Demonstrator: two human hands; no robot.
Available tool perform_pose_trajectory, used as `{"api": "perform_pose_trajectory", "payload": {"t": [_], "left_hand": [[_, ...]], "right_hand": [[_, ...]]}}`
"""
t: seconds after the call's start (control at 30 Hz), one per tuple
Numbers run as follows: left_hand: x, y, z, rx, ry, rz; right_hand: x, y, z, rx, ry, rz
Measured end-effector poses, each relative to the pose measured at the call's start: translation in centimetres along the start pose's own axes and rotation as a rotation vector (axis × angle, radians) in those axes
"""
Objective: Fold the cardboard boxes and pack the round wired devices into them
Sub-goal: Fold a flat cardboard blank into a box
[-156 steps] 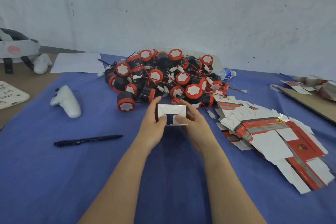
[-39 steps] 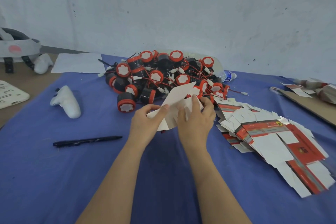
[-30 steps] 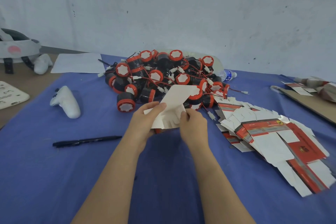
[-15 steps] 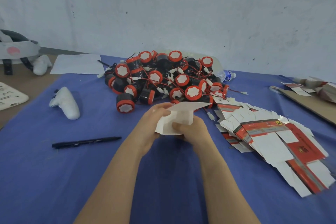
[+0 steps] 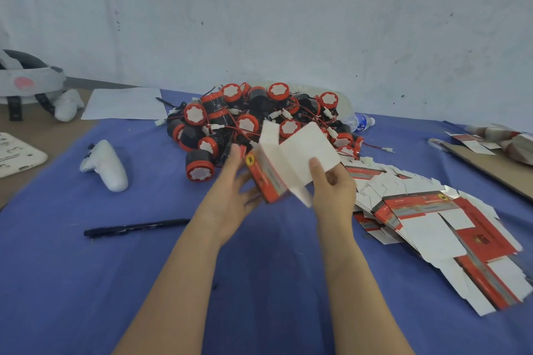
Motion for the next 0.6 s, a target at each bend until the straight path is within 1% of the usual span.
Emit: {"api": "perform_pose_trajectory", "payload": {"t": [0.03, 0.1, 0.17, 0.2, 0.23, 0.3, 0.33, 0.37, 0.4, 0.47, 0.53, 0.57, 0.6], "left_hand": [[0.1, -0.5, 0.2, -0.048, -0.013, 0.000], [0.1, -1.1, 0.8, -0.066, -0.012, -0.054], [0.0, -0.8, 0.9, 0.045, -0.020, -0.107], [0.0, -0.5, 0.7, 0.117, -0.045, -0.106], [0.0, -0.4, 0.4, 0.170, -0.073, -0.076], [0.2, -0.5, 0.0, 0.214, -0.108, 0.035], [0.2, -0.6, 0.0, 0.203, -0.109, 0.072], [0.2, -0.7, 0.2, 0.185, -0.098, 0.088], [0.1, -0.6, 0.5, 0.177, -0.082, 0.096], [-0.1, -0.4, 0.8, 0.189, -0.080, 0.101], [-0.2, 0.0, 0.6, 0.204, -0.106, 0.111], [-0.2, 0.0, 0.6, 0.176, -0.106, 0.113], [-0.2, 0.1, 0.7, 0.104, -0.102, 0.100]], "right_hand": [[0.2, -0.2, 0.0, -0.049, -0.037, 0.010], [0.8, -1.1, 0.3, -0.022, -0.009, 0.077], [1.4, -2.2, 0.5, -0.010, 0.024, 0.184], [1.5, -2.5, 0.4, -0.056, -0.003, 0.226], [1.6, -2.8, 0.1, -0.147, -0.076, 0.243], [1.6, -3.0, -0.8, -0.361, -0.317, 0.232], [1.6, -3.0, -1.4, -0.398, -0.439, 0.220], [1.6, -3.0, -2.0, -0.375, -0.539, 0.215], [1.7, -3.0, -2.4, -0.324, -0.602, 0.229], [2.0, -3.4, -2.8, -0.155, -0.621, 0.316], [2.2, -3.7, -2.9, -0.012, -0.574, 0.374], [2.0, -3.4, -2.7, 0.055, -0.505, 0.349], [1.7, -2.9, -2.4, 0.146, -0.395, 0.288]]}}
Point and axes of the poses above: each hand's wrist, its own x-axis away from the middle knuckle, its own y-axis out of the back of the hand, z = x × y, the point moved 4 cm from there along -x, towards the middle knuckle, and after that the axes turned 2 degrees about -x, right-handed, at the moved point
